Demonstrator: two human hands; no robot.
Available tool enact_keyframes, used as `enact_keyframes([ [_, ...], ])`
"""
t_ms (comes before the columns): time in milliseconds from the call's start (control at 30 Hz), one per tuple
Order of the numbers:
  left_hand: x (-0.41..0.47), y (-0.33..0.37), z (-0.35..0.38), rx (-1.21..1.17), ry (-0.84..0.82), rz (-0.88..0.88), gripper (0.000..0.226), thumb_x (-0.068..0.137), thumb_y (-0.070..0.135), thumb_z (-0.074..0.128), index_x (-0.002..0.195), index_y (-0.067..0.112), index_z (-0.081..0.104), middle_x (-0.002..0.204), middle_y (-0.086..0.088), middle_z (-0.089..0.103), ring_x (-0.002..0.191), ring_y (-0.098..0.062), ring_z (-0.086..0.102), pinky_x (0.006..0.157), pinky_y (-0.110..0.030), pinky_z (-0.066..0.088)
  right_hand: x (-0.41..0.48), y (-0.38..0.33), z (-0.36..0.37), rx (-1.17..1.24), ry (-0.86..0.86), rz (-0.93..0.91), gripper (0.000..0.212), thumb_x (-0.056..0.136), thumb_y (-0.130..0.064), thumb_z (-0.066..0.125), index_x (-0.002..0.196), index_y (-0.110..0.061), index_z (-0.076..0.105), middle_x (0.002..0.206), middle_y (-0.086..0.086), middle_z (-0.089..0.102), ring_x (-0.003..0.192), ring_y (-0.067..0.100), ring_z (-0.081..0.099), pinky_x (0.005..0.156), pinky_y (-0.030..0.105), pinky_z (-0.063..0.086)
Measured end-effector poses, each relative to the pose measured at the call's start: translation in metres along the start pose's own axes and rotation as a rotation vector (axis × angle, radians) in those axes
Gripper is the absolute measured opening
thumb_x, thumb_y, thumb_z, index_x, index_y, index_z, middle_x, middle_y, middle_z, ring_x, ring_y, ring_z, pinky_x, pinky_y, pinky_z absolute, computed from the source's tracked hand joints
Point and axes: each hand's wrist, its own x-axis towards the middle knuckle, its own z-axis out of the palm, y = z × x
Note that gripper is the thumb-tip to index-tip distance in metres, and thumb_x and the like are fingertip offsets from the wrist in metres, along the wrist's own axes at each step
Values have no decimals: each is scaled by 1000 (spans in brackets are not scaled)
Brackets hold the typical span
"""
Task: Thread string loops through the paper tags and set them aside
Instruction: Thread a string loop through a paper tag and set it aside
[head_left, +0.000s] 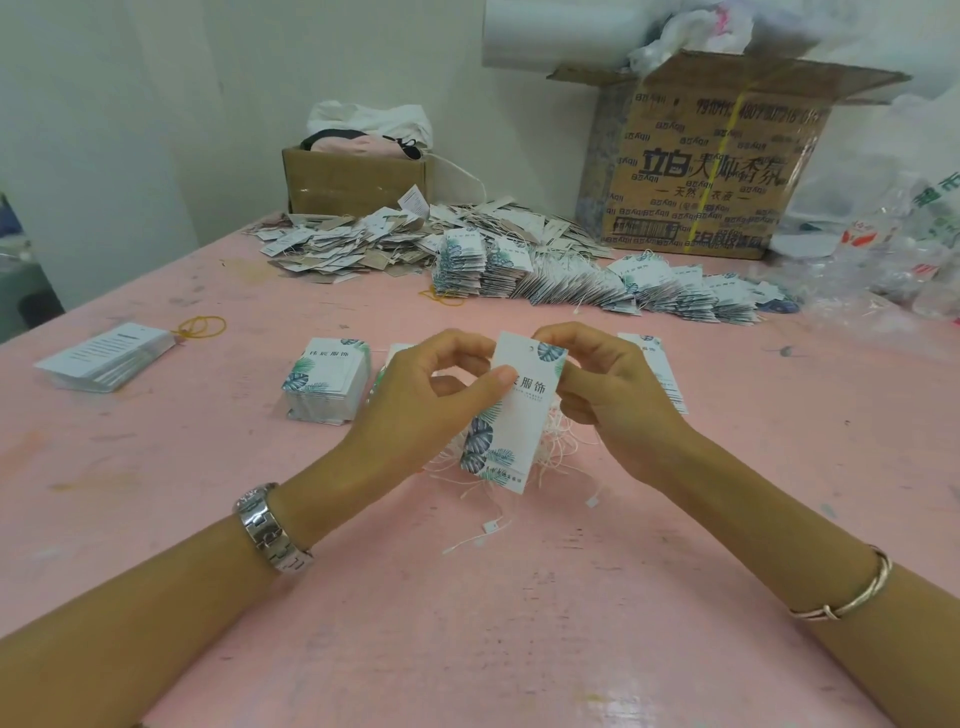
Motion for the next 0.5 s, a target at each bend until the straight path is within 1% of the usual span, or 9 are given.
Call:
enact_keyframes([
  [33,-1,0,1,42,27,27,27,87,28,72,110,25,60,93,10,68,75,-23,72,58,-29,54,0,0,0,-7,-2,1,20,92,3,57,88,-15,65,88,19,47,42,5,24,43,15,22],
  [67,-2,0,2,74,46,65,31,88,29,71,114,27,53,96,12,65,72,-23,70,56,-30,52,0,0,1,-12,-6,2,19,91,3,57,88,-14,65,89,21,45,42,5,24,43,15,21],
  [133,-5,-1,3,122,69,156,34,91,32,67,116,29,45,99,15,61,65,-20,67,51,-20,44,0,0,1,-20,-25,1,17,91,3,58,90,-12,65,89,23,45,42,5,23,43,15,21],
  [200,-6,0,2,182,90,230,30,92,36,65,113,32,43,103,16,58,64,-16,66,50,-17,41,-1,0,1,-20,-57,-10,14,91,1,59,90,-11,66,82,18,52,42,5,23,43,16,20],
  [233,-7,1,2,217,99,264,28,92,38,64,111,34,44,104,16,57,68,-14,66,50,-19,42,-1,1,1,-17,-76,-16,13,90,-1,60,89,-11,67,78,17,54,43,6,23,43,16,20],
  [267,-7,2,1,258,106,307,25,92,38,63,108,36,45,106,16,57,74,-14,66,51,-22,44,-1,1,1,-14,-95,-22,11,88,-4,63,87,-13,68,75,20,53,43,6,23,44,17,18],
  [333,-7,3,1,361,118,424,17,92,32,64,103,34,52,109,12,55,84,-15,65,53,-30,47,-1,1,2,-13,-120,-36,8,83,-11,69,83,-19,71,74,33,42,44,7,21,45,19,16],
  [400,-7,3,1,446,128,514,9,91,25,67,98,26,62,109,8,54,86,-14,63,54,-33,48,-1,1,2,-15,-135,-47,6,82,-13,71,83,-19,72,72,35,36,44,8,21,44,19,17],
  [500,-6,3,1,459,143,540,9,89,25,70,96,21,67,107,7,55,83,-14,62,53,-31,47,-1,2,1,-18,-137,-49,8,78,-19,69,85,-15,70,70,33,36,44,8,22,44,19,17],
])
